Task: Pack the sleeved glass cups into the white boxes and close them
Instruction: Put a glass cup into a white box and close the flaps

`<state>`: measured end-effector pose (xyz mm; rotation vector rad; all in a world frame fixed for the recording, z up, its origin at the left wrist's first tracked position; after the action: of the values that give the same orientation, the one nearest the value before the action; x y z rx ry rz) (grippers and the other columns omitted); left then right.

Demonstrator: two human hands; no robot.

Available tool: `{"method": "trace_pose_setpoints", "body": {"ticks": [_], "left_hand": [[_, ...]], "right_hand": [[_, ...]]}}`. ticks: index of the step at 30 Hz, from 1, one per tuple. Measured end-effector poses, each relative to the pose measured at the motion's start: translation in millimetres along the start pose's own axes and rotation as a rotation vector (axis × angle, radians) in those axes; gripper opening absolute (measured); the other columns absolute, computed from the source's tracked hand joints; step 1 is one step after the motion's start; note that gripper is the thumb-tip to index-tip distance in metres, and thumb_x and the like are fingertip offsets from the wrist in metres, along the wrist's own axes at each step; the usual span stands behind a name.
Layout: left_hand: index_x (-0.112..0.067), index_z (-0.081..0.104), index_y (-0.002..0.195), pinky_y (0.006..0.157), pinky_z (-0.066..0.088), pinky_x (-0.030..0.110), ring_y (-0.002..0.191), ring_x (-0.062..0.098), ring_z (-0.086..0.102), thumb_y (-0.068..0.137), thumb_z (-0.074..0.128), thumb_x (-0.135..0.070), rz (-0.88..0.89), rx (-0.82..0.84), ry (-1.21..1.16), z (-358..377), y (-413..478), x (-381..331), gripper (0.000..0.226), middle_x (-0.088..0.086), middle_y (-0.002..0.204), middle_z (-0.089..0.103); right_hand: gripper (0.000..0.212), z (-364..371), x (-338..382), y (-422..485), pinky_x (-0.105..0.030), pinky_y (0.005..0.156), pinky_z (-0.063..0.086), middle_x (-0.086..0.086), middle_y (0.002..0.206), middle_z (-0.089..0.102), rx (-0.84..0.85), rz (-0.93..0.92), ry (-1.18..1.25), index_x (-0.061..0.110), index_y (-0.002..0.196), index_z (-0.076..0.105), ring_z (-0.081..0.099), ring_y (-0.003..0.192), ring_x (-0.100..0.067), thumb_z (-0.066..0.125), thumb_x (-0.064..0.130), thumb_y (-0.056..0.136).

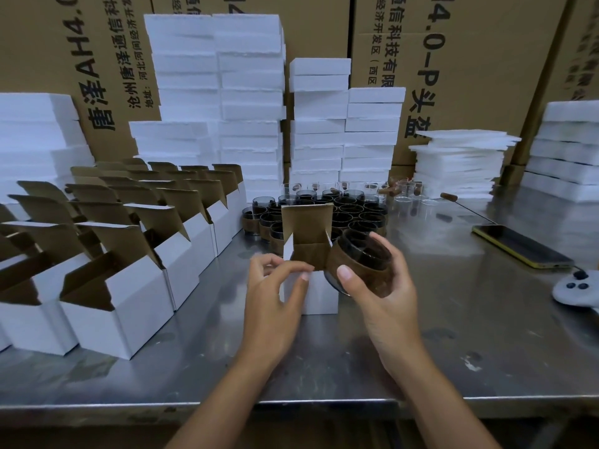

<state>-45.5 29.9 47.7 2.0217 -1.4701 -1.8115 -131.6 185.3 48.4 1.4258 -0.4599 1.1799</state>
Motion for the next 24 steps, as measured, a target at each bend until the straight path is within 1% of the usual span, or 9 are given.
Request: {"method": "trace_pose_setpoints", "body": {"ticks": [3,5,9,12,16,18,20,22,24], "left_hand": [[-0.047,0.057,0.083,0.073,0.038,-0.003,0.103,-0.005,0.046,0.09,0.058,-0.032,0.008,0.056,-0.018,4.9,-0.5,-4.3,0.017,-0.018,0.105,0.044],[-0.046,0.058,0.085,0.073,0.041,0.001,0.1,0.0,0.05,0.09,0.057,-0.031,0.016,0.089,-0.05,8.3,-1.0,-6.5,0.015,-0.016,0.104,0.047],[-0.041,0.061,0.09,0.073,0.041,0.001,0.097,-0.005,0.05,0.091,0.057,-0.028,0.056,0.087,-0.047,8.9,-1.7,-9.1,0.014,-0.016,0.101,0.05],[-0.028,0.066,0.1,0.073,0.04,0.002,0.097,-0.006,0.049,0.092,0.057,-0.026,0.127,0.053,0.045,7.8,-3.4,-12.1,0.012,-0.02,0.097,0.049],[-0.022,0.064,0.108,0.068,0.039,0.001,0.09,-0.002,0.051,0.091,0.057,-0.025,0.222,0.06,0.195,14.0,-7.1,-19.4,0.018,-0.014,0.1,0.05],[-0.019,0.064,0.109,0.067,0.037,0.001,0.084,-0.001,0.05,0.091,0.058,-0.023,0.247,0.055,0.243,15.0,-8.2,-22.6,0.019,-0.012,0.101,0.05],[-0.017,0.063,0.111,0.065,0.038,0.003,0.082,0.0,0.049,0.09,0.059,-0.018,0.266,0.046,0.258,14.2,-8.9,-25.8,0.021,-0.01,0.1,0.049],[-0.015,0.063,0.113,0.065,0.039,0.004,0.081,0.001,0.049,0.089,0.059,-0.013,0.283,0.04,0.257,13.2,-9.4,-28.2,0.024,-0.008,0.098,0.049],[-0.013,0.063,0.113,0.064,0.039,0.005,0.08,0.003,0.05,0.089,0.056,-0.012,0.3,0.032,0.264,12.3,-10.3,-30.0,0.025,-0.005,0.098,0.051]], "right_hand": [[0.061,13.8,10.3,6.4,-0.012,0.076,0.05,0.027,0.105,0.063,0.042,-0.024,-0.013,0.042,0.117,0.052,0.061,0.1,0.005,0.077,0.046,0.061],[0.054,20.7,15.4,11.9,-0.014,0.077,0.051,0.024,0.104,0.065,0.054,-0.053,0.012,0.038,0.115,0.054,0.062,0.1,0.002,0.077,0.036,0.066],[0.056,29.4,18.0,20.2,-0.016,0.083,0.051,0.02,0.105,0.065,0.062,-0.073,-0.016,0.031,0.119,0.055,0.062,0.102,0.0,0.078,0.03,0.067],[0.061,30.6,17.4,23.8,-0.01,0.08,0.048,0.026,0.104,0.063,0.066,-0.081,-0.061,0.029,0.123,0.052,0.06,0.1,0.006,0.081,0.026,0.07],[0.066,31.1,14.8,26.2,-0.004,0.077,0.044,0.034,0.104,0.059,0.075,-0.092,-0.129,0.029,0.13,0.046,0.057,0.099,0.013,0.079,0.029,0.072],[0.071,29.7,13.5,26.9,-0.013,0.087,0.047,0.029,0.112,0.058,0.071,-0.093,-0.178,0.034,0.131,0.043,0.054,0.107,0.009,0.079,0.037,0.07],[0.077,27.6,13.4,27.3,-0.026,0.099,0.045,0.021,0.124,0.053,0.065,-0.095,-0.23,0.038,0.133,0.039,0.05,0.117,0.002,0.075,0.051,0.066],[0.081,25.2,13.7,28.1,-0.035,0.105,0.042,0.016,0.132,0.048,0.062,-0.101,-0.278,0.04,0.135,0.036,0.046,0.124,-0.002,0.071,0.059,0.064],[0.081,23.4,15.9,29.2,-0.036,0.106,0.041,0.016,0.134,0.046,0.058,-0.124,-0.346,0.041,0.135,0.034,0.043,0.126,-0.002,0.072,0.057,0.066]]}}
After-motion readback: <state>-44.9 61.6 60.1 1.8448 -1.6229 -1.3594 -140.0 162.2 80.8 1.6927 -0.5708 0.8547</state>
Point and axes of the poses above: each hand's wrist, its own y-axis towards the middle knuckle, its own z-axis out of the palm, x = y × z, the point moved 10 cm from there along y, towards the middle knuckle
